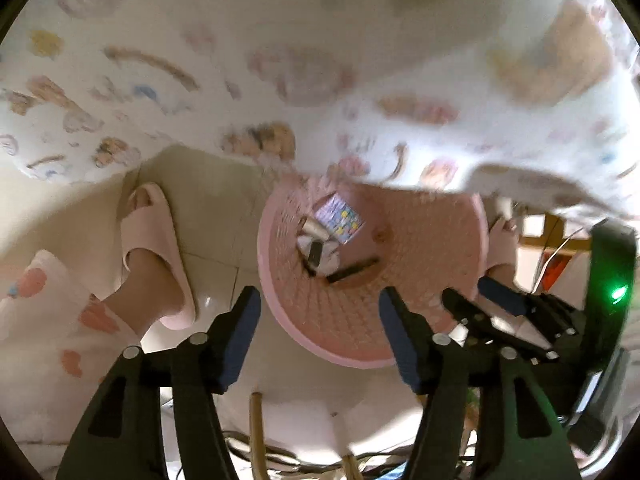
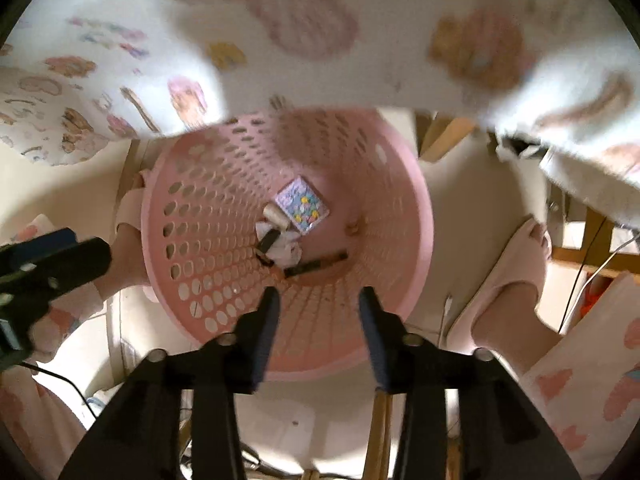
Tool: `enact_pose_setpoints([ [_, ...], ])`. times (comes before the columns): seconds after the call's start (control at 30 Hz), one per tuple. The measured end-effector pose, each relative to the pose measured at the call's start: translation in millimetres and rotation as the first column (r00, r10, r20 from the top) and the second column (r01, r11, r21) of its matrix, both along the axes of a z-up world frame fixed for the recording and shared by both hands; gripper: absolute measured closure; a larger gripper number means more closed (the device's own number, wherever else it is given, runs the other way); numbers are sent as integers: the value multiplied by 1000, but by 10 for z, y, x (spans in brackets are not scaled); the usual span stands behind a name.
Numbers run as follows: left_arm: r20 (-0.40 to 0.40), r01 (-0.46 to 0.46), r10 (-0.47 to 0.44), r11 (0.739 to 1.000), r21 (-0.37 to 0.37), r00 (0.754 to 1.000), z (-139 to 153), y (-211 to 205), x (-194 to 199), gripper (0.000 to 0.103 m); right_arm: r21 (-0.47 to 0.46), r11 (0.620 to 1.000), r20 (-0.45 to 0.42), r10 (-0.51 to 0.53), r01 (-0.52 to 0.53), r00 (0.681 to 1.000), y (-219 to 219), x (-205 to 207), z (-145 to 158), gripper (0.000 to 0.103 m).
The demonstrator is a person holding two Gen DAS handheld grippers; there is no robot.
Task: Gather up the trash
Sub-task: 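Open both tools to drop stick and strip into the basket, then move both tools back up toward the black spoon on the table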
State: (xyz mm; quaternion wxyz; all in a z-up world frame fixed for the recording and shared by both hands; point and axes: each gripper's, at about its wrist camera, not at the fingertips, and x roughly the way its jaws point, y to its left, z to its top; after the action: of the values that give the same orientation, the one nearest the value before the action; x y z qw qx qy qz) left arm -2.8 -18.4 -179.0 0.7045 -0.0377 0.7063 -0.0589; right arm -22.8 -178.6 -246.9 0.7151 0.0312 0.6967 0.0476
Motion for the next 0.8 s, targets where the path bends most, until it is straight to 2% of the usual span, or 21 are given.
enact_pose_setpoints([
  [0.07, 54, -4, 5, 1000, -16, 999, 178, 39, 21, 41, -20, 1000, 45, 21, -20, 999, 15, 18, 137, 53],
  [0.2, 176, -8, 5, 1000, 17, 984, 502, 104, 46, 35, -59, 998, 180, 37, -26, 983, -1, 24, 487, 44],
  [0.27, 221, -12, 7, 1000, 20, 975, 626, 143, 57, 33, -68, 997, 238, 48, -33, 970, 9, 24, 650, 43],
  [0.37, 297, -8, -20, 996, 93, 955, 762, 151, 63, 31, -75, 996, 300, 60, -40, 952, 16, 8, 837, 39],
  [0.43, 326, 3, -43, 993, 121, 944, 824, 139, 52, 31, -80, 996, 317, 72, -48, 946, 10, 7, 935, 39],
  [0.5, 331, 18, -47, 996, 91, 943, 896, 176, 51, 31, -84, 996, 360, 67, -39, 930, -41, 0, 1096, 39],
  [0.63, 395, 0, -24, 998, 62, 918, 1160, 310, 30, 30, -57, 998, 471, 49, -25, 881, -179, -56, 1514, 39],
  [0.8, 457, 20, -59, 996, 89, 887, 1485, 313, 112, 27, 77, 997, 479, -35, -3, 877, -338, -63, 1833, 38],
])
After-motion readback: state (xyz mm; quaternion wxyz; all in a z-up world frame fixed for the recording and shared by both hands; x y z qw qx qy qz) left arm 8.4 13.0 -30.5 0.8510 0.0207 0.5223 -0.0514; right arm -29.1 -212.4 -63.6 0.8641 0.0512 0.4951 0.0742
